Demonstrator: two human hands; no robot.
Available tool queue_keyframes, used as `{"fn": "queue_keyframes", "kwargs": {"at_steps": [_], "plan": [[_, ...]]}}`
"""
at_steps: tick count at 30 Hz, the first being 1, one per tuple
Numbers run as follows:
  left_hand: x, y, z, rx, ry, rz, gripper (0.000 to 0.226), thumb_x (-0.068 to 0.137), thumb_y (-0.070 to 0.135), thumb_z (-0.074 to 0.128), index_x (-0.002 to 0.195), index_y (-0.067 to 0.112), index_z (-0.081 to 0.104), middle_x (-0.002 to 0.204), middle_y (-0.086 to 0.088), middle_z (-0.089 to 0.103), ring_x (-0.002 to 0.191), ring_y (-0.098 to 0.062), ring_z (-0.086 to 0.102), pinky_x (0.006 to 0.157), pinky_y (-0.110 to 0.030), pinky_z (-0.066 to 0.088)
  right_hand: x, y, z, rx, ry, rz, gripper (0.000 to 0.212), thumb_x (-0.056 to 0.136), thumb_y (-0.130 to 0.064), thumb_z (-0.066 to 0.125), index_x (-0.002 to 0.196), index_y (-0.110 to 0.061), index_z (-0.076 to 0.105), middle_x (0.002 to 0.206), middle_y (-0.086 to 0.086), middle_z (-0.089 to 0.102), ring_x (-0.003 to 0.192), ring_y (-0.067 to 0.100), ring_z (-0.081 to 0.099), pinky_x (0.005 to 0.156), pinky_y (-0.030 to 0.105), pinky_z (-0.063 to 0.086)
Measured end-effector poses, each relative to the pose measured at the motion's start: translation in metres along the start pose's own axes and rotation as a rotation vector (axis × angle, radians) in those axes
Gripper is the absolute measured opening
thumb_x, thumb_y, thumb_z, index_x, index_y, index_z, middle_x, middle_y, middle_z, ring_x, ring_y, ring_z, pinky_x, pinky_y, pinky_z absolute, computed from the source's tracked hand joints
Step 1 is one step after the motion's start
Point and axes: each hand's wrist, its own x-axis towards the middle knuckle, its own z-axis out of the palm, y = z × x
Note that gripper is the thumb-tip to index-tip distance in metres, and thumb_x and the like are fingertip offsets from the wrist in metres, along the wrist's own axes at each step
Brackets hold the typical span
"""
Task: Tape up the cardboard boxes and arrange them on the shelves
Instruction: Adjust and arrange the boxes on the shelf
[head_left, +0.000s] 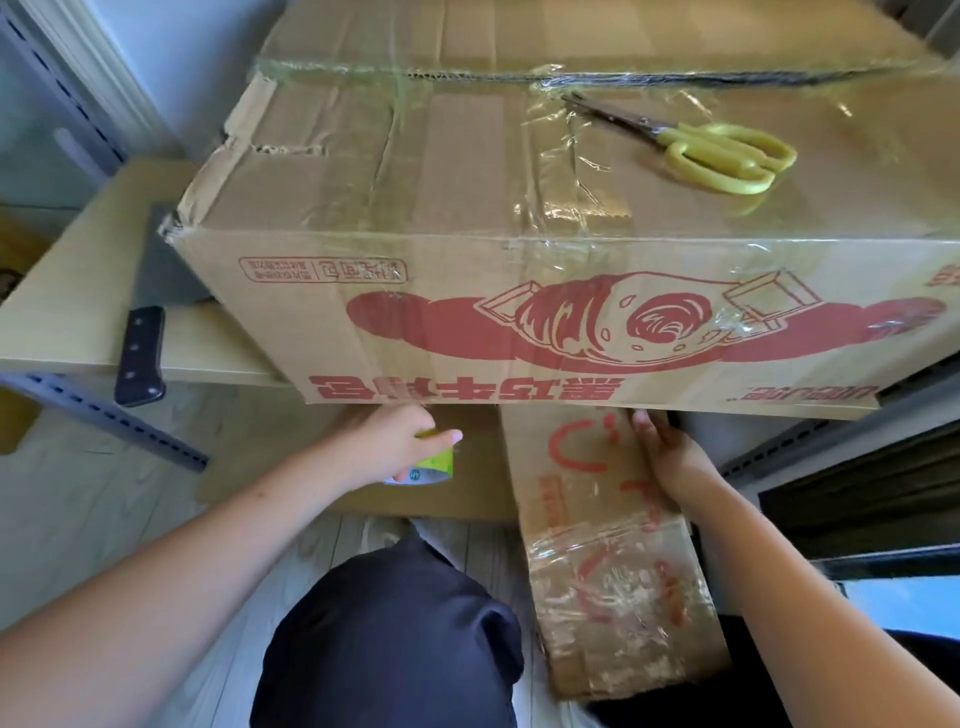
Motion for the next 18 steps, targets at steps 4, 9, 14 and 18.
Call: {"fn": "queue_keyframes", "kwargs": {"at_steps": [4,9,14,18], "plan": [[0.009,-0.020,0.006,-0.052,-0.006,0.037,0.049,0.095,0.055,0.049,0.066,0.017,0.040,0.054,0.003,0.052,0.046,-0.006,0.046,0.054,-0.027,0.035,0.003,0.002,0.005,0.027,0.007,-0.012,0.063,0.098,-0.058,0.030,0.138,-0.015,0.051,0.115,0.022,0.064,0.100,0.039,0.061,0.079,0.038,0.049],[0.033,-0.032,0.036,-0.033,0.015,0.045,0.045,0.096,0.043,0.056,0.062,0.017,0.042,0.052,0.006,0.047,0.048,-0.009,0.058,0.045,-0.017,0.033,0.007,0.002,0.004,0.060,-0.016,-0.024,0.059,0.100,-0.055,0.032,0.139,-0.016,0.051,0.122,0.019,0.063,0.093,0.030,0.056,0.078,0.034,0.046],[0.060,-0.024,0.078,0.017,0.002,-0.095,0.029,0.091,0.029,0.062,0.064,0.021,0.055,0.061,0.006,0.057,0.054,-0.009,0.057,0.047,-0.023,0.034,0.009,0.001,0.019,0.212,-0.108,-0.044,0.050,0.097,-0.055,0.044,0.130,-0.021,0.061,0.116,0.005,0.066,0.099,0.020,0.060,0.081,0.029,0.049],[0.044,-0.027,0.058,-0.198,0.053,-0.085,0.033,0.090,0.023,0.065,0.059,0.016,0.057,0.057,0.000,0.062,0.042,-0.002,0.048,0.044,-0.019,0.033,0.017,0.003,0.029,0.359,-0.172,-0.013,0.043,0.093,-0.057,0.051,0.115,-0.025,0.069,0.110,0.002,0.072,0.101,0.021,0.067,0.095,0.042,0.054]]}}
